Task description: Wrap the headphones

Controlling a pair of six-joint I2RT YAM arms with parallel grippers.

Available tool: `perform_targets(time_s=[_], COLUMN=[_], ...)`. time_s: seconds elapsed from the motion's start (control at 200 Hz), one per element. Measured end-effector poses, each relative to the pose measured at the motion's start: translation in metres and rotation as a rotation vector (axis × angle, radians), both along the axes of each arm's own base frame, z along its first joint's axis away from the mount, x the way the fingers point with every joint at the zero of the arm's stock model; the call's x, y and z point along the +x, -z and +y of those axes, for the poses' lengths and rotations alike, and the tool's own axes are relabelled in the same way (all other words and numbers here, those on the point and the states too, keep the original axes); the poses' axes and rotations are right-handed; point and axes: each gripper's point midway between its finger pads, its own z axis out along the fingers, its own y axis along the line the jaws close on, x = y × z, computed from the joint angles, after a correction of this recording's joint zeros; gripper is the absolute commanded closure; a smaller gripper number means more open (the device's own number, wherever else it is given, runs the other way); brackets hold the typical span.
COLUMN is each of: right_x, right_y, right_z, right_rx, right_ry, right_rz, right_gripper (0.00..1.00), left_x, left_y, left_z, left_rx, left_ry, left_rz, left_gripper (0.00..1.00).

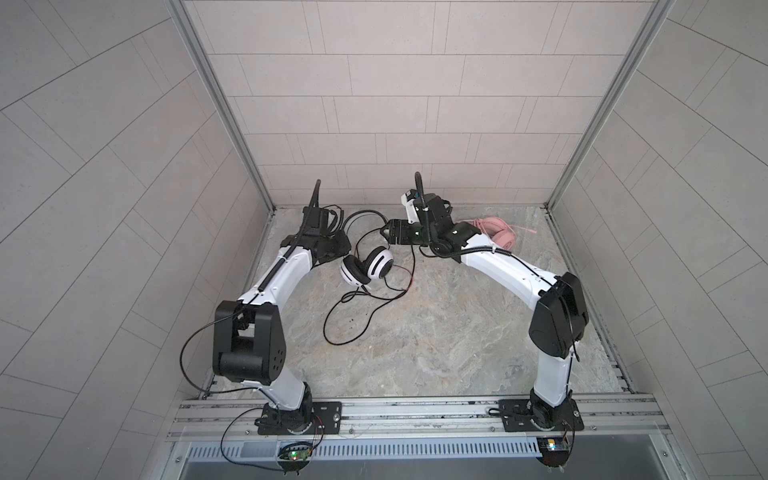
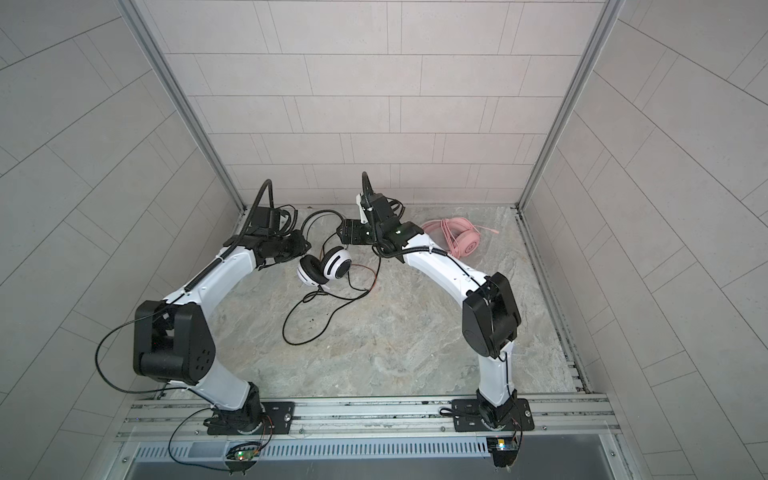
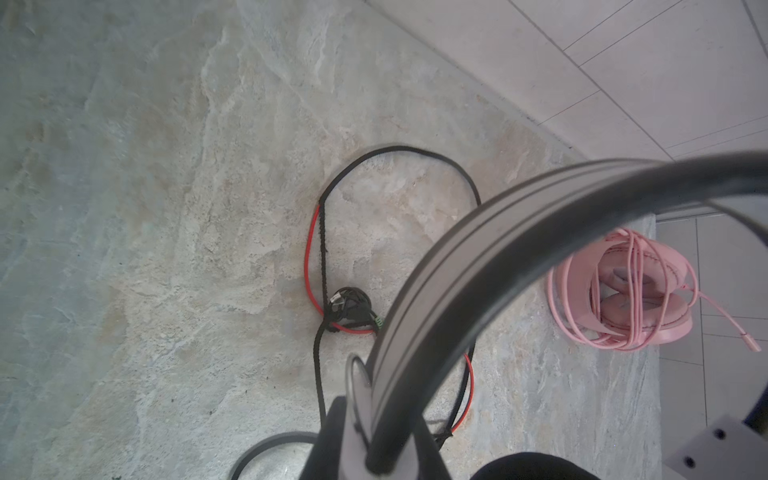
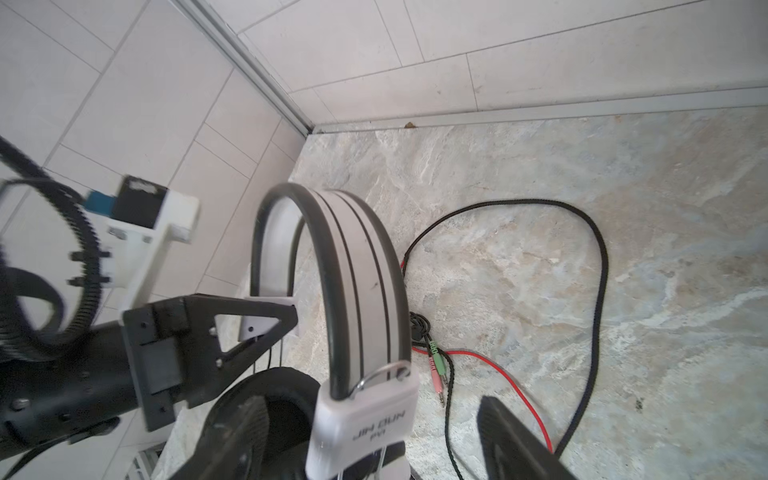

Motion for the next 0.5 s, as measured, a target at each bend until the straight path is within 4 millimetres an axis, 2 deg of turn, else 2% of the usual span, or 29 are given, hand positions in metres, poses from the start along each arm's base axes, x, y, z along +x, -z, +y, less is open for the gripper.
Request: perform_targets(time_s=[0.07, 0.125, 0.21, 0.265, 0.305, 0.365, 0.5], right_x=[0.0, 0.0, 0.003, 0.004, 0.006, 0.011, 0.015], right_y=[0.01, 0.017, 0.025, 0.033, 0.04, 0.041, 0.029], right_z=[0.009, 0.013, 0.009, 0.002, -0.005, -0.012, -0.017], right_rx=[-0.028, -0.064, -0.133, -0.187, -0.231, -0.267, -0.312], right_ry=[-0.005, -0.003, 0.025, 0.047, 0.067, 0.09, 0.097], right_rz=[0.01, 0.014, 0.019, 0.033, 0.03, 0.014, -0.026], right_gripper=[0.47, 0.62, 0.78, 0.86, 0.89, 0.9, 0.9], left_x=[0.0, 0.0, -0.002, -0.003, -0.004, -0.009, -0.017], left_y=[-0.003, -0.002, 0.0, -0.007, -0.015, -0.02, -0.025], left_z=[-0.005, -0.007, -0.007, -0.009, -0.011, -0.017, -0.021], left_rx=[-0.002, 0.0, 0.001, -0.007, -0.003, 0.002, -0.024], left_ry=[0.004, 0.001, -0.004, 0.008, 0.015, 0.032, 0.049], left_rz=[-0.012, -0.01, -0.007, -0.031, -0.053, -0.063, -0.07], left_gripper=[1.0, 1.0, 1.0, 0.99, 0.93, 0.7, 0.47])
